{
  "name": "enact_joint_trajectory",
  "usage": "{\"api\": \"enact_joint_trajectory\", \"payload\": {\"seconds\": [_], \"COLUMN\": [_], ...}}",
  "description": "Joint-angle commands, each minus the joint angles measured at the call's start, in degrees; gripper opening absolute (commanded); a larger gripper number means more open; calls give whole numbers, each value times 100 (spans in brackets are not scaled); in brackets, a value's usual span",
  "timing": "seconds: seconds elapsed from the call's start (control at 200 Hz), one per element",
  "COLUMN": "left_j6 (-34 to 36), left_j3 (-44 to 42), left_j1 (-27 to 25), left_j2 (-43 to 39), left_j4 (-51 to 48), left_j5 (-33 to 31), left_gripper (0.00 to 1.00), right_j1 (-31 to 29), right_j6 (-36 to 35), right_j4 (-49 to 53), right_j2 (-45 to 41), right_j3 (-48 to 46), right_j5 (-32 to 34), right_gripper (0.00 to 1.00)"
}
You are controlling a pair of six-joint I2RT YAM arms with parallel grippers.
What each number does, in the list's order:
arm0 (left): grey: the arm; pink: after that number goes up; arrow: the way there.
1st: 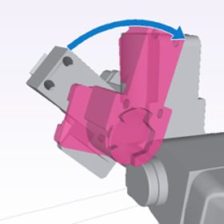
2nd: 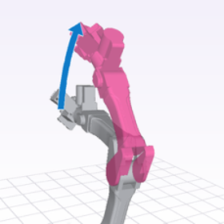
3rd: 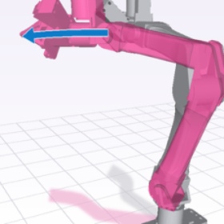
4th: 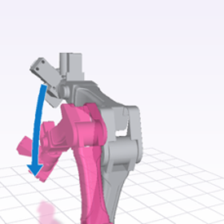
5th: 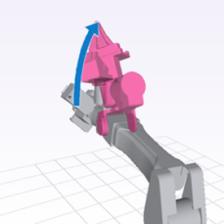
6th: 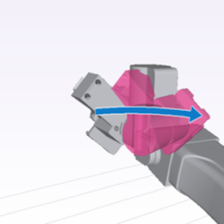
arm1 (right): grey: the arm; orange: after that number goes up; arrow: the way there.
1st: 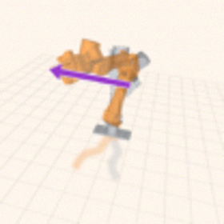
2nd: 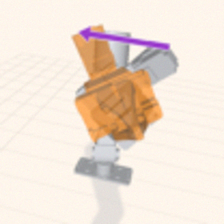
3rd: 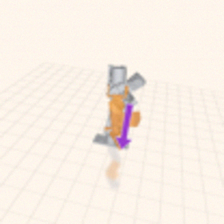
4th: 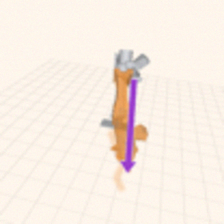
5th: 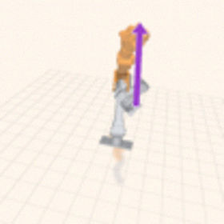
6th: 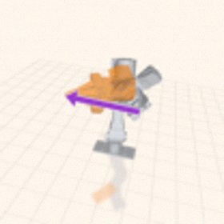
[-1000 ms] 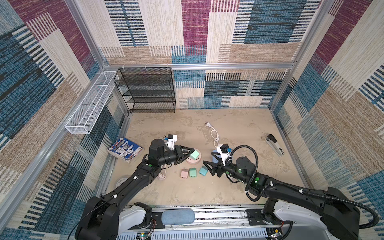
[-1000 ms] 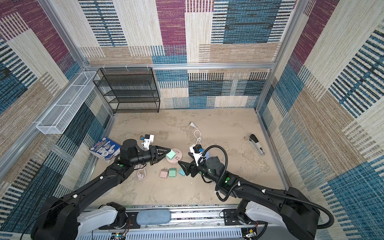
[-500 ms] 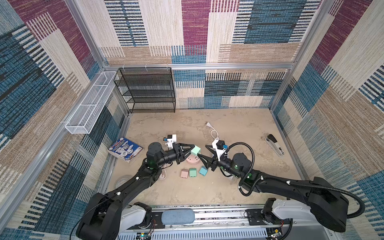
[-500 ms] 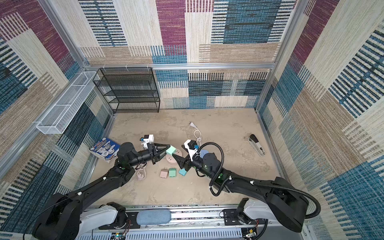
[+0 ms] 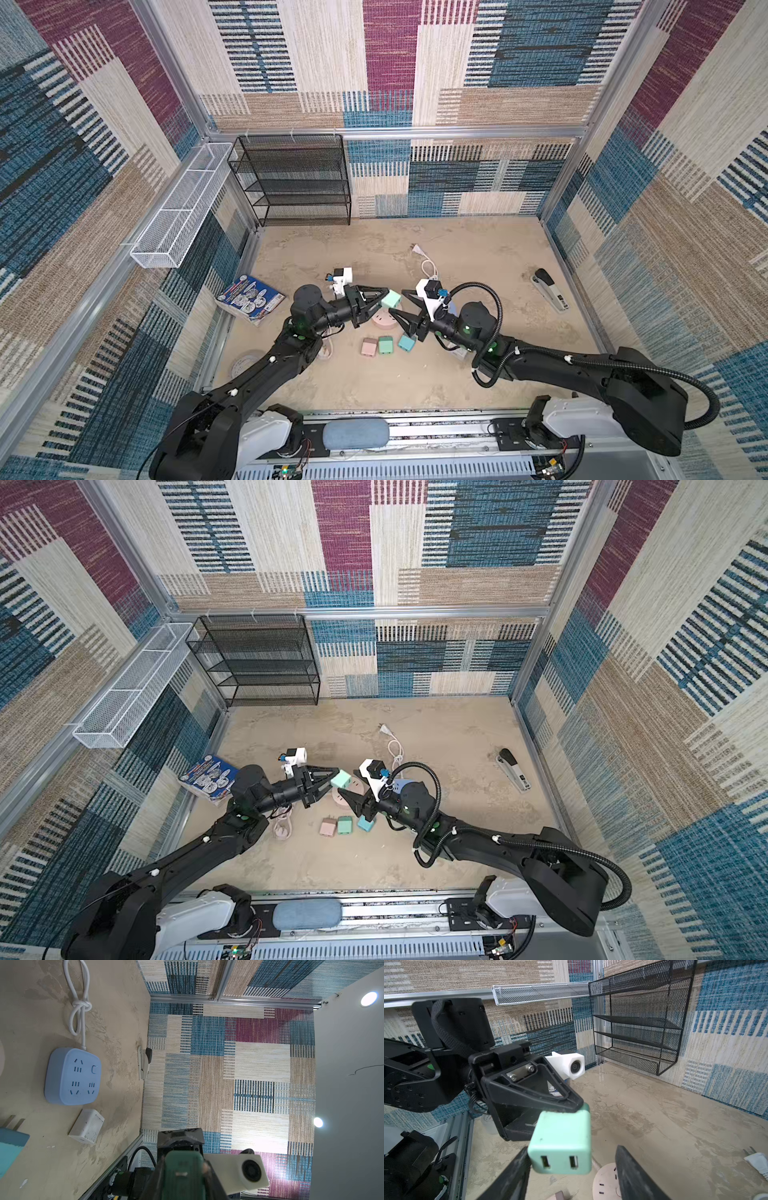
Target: Insert the plug
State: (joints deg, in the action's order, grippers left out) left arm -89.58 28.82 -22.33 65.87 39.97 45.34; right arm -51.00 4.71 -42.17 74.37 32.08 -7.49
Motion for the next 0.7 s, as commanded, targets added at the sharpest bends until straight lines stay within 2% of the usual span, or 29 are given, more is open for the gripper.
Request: {"api": "enact_joint_trajectory", "payload": {"seconds": [0.0,0.461,0.691], "left_j6": [116,174,237], "left_j3": [37,59,14], "left_j1": [-4,-17,-17], "left_j2": [-20,-4,27], "left_j4": [11,-2,-55], "left_j5": [71,104,98], "left_gripper": [0,0,0], "right_j1": [-15,-54,-68], "right_j6": [-80,-191,-197], "right_j4": [-122,122,153], "right_j2": [48,331,284], "right_j3": [93,388,405], "right_j5": [3,-44,-44], "right_gripper": [64,58,47]}}
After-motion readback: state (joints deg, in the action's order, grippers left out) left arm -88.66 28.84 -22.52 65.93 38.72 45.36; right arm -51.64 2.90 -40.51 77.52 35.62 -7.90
